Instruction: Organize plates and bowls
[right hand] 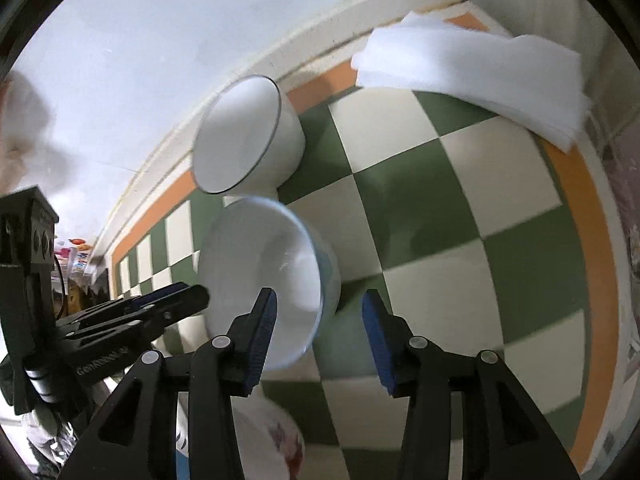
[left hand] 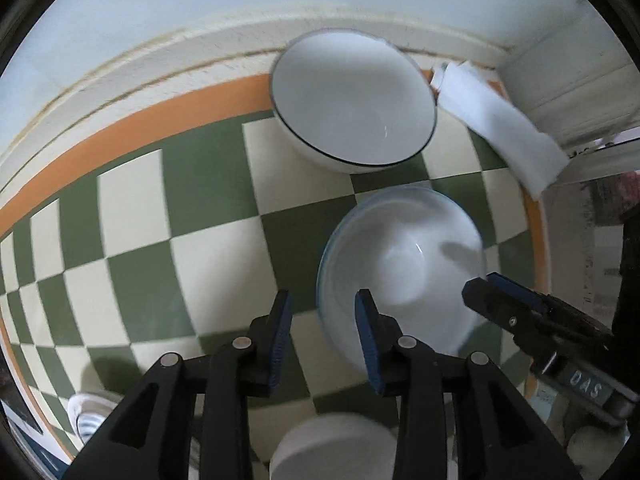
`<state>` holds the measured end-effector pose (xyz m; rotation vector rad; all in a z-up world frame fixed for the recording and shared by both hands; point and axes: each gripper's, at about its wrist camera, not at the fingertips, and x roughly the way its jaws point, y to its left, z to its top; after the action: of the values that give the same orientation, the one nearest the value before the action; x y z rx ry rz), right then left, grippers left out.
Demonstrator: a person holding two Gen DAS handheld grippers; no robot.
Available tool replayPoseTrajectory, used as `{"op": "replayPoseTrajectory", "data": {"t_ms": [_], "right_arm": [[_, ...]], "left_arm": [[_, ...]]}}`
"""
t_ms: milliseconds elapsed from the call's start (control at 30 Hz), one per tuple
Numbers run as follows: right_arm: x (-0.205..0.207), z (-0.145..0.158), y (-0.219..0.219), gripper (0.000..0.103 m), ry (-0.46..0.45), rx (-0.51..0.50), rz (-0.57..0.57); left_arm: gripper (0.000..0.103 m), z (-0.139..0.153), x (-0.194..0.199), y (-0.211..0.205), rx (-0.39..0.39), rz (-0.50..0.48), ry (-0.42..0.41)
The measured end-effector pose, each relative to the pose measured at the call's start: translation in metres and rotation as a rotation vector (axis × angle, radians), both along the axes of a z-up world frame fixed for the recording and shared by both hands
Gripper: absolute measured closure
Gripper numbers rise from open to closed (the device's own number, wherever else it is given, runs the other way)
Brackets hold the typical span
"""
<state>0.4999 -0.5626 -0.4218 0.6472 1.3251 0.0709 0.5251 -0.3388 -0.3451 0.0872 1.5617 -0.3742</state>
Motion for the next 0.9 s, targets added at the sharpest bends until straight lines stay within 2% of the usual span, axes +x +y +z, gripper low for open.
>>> {"op": "replayPoseTrajectory", "data": {"t_ms": [33, 67, 100, 167, 333, 500, 700, 900], "right_arm": [[0.005, -0.005, 0.004, 0.058, 0.009, 0.003, 0.002], [0.008, -0.011, 0.006, 0.067, 0.02, 0.003, 0.008], [0.012, -0.017, 0.008, 0.078, 0.039, -0.002, 0.016], [0.017, -0.024, 0.011, 0.089, 0.057, -0.012, 0.029], [0.02, -0.026, 0.014, 0.091, 0.054, -0.042, 0.031], [0.021, -0.019, 0.02, 0.092, 0.053, -0.049, 0.03], [-0.005, 0.024, 0.037, 0.091, 0.004, -0.058, 0.061], [-0.055, 0.059, 0.064, 0.091, -0.016, -0.05, 0.101]], "left_arm": [[0.073, -0.007, 0.003, -0.003, 0.011, -0.006, 0.005], [0.077, -0.012, 0.004, -0.006, 0.019, -0.013, 0.01], [0.085, -0.015, 0.004, -0.007, 0.015, -0.017, 0.015], [0.088, -0.02, 0.004, -0.01, 0.01, -0.024, 0.026], [0.088, -0.018, -0.003, -0.012, 0.008, -0.031, 0.008], [0.088, 0.001, -0.013, -0.007, 0.002, -0.041, -0.031], [0.088, 0.045, -0.039, 0.013, -0.032, -0.048, -0.06], [0.088, 0.083, -0.08, 0.045, -0.06, -0.032, -0.072]]}}
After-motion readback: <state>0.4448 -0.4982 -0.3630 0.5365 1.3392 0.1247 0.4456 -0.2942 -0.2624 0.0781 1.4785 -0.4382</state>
